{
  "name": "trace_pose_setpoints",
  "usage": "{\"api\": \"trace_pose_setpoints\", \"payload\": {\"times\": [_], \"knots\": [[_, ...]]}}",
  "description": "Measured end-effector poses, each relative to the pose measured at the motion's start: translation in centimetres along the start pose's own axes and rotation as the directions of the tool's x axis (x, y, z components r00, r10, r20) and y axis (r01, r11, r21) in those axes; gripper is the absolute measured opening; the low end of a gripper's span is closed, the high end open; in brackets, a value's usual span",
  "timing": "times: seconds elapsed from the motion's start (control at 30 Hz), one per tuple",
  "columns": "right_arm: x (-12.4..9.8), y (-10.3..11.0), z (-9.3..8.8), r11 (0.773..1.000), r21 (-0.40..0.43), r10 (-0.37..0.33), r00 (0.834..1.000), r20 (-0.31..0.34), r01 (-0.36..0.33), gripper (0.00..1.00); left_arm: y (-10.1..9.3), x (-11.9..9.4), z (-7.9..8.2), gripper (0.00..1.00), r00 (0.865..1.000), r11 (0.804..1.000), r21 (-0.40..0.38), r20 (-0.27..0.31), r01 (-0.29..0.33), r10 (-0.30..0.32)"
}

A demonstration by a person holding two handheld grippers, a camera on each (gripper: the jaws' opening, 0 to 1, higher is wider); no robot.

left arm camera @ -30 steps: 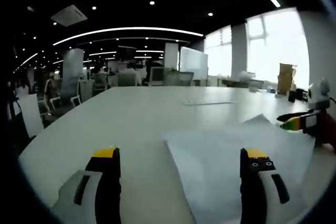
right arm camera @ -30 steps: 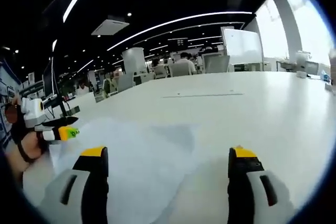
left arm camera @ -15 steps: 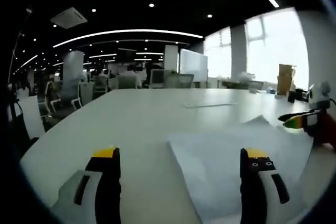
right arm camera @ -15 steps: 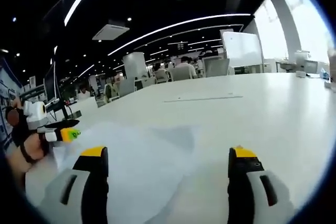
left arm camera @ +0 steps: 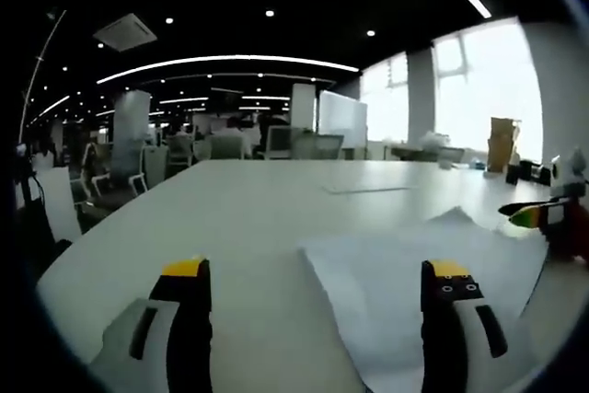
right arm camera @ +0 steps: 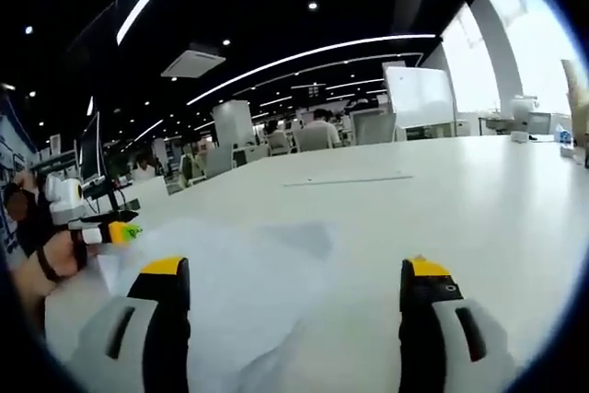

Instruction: Organize the stack of printing papers by aligning and flattening the scattered papers on the table

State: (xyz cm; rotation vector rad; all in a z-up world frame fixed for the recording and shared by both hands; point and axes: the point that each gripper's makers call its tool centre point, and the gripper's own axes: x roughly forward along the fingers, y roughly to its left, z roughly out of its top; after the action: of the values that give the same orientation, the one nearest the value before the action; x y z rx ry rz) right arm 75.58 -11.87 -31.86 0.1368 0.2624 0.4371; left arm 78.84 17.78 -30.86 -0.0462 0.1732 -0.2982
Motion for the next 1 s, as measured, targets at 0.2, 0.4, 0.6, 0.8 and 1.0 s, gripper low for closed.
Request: {"api": "trace_pose_setpoints", "payload": {"times": [0.2,0.4,0.6,0.8,1.0], "knots": [[-0.9,0.1,-0.2,1.000,-0.002,0.000,1.000,0.002,0.000,0.90,-0.4,-0.8,-0.3,0.97,1.000,0.998,-0.061,-0.001,0.023,-0.023],[-1.7,0.4,-0.4,1.000,-0.016,-0.003,1.000,0.004,0.003,0.90,-0.5,-1.6,-0.8,0.97,0.999,0.998,-0.056,-0.010,0.037,-0.038],[-2.9,0.2,-0.5,1.000,-0.023,-0.011,1.000,0.011,0.011,0.90,-0.2,-2.8,-0.9,0.97,0.999,0.998,-0.052,-0.003,0.043,-0.043],[-3.6,0.1,-0.5,1.000,-0.018,-0.012,1.000,0.016,0.012,0.90,-0.1,-3.5,-1.0,0.97,0.999,0.998,-0.046,0.004,0.048,-0.048],[-4.2,-0.2,-0.7,1.000,-0.008,-0.005,1.000,0.011,0.005,0.90,0.1,-4.4,-1.2,0.97,0.999,0.998,-0.043,-0.002,0.052,-0.052]]}}
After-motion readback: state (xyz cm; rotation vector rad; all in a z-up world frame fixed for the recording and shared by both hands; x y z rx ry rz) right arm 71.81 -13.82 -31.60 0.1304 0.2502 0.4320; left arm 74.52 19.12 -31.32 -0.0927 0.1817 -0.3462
